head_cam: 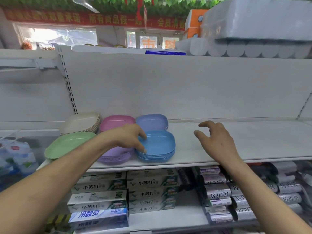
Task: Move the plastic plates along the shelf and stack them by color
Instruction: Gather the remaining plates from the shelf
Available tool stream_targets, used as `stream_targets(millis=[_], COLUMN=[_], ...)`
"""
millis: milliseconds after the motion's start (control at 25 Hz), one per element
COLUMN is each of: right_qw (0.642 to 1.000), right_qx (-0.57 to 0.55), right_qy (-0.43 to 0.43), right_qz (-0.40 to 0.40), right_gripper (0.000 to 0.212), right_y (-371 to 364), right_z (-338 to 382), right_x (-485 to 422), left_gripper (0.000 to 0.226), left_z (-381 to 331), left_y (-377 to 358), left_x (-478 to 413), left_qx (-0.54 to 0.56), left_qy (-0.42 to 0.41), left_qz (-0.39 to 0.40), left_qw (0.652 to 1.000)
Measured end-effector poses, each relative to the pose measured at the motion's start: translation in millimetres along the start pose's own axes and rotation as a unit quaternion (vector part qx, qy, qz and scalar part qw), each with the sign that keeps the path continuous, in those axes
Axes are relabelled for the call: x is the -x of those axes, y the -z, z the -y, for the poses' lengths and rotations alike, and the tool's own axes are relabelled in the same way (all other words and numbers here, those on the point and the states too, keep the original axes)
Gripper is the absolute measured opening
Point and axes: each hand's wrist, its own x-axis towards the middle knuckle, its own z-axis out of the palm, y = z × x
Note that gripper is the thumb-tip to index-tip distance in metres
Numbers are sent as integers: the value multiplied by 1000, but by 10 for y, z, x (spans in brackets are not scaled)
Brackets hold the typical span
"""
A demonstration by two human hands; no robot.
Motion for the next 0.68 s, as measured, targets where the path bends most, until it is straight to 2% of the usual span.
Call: stream_targets(millis=[120,240,400,680], right_qw=[1000,1000,1000,992], right_qx=[-2,1,22,65], right_qy=[6,1,-13,-93], right_qz=[9,10,2,-59], right_gripper=[36,38,42,50], right_y=[71,264,757,2270], right_z=[-180,-462,-1086,-2934], right_x=[-140,-296,-473,-449], left_gripper=[79,69,57,58], left_z=[-133,-555,-1492,-3603], left_y=[84,152,-29,-830], left_x=[-70,-187,-637,-1798], left_qx=[-56,-63,6,81], left_qy=[22,-6,-76,-190], left_qz=[7,-58,-128,-132], left_qw=[998,996,989,969])
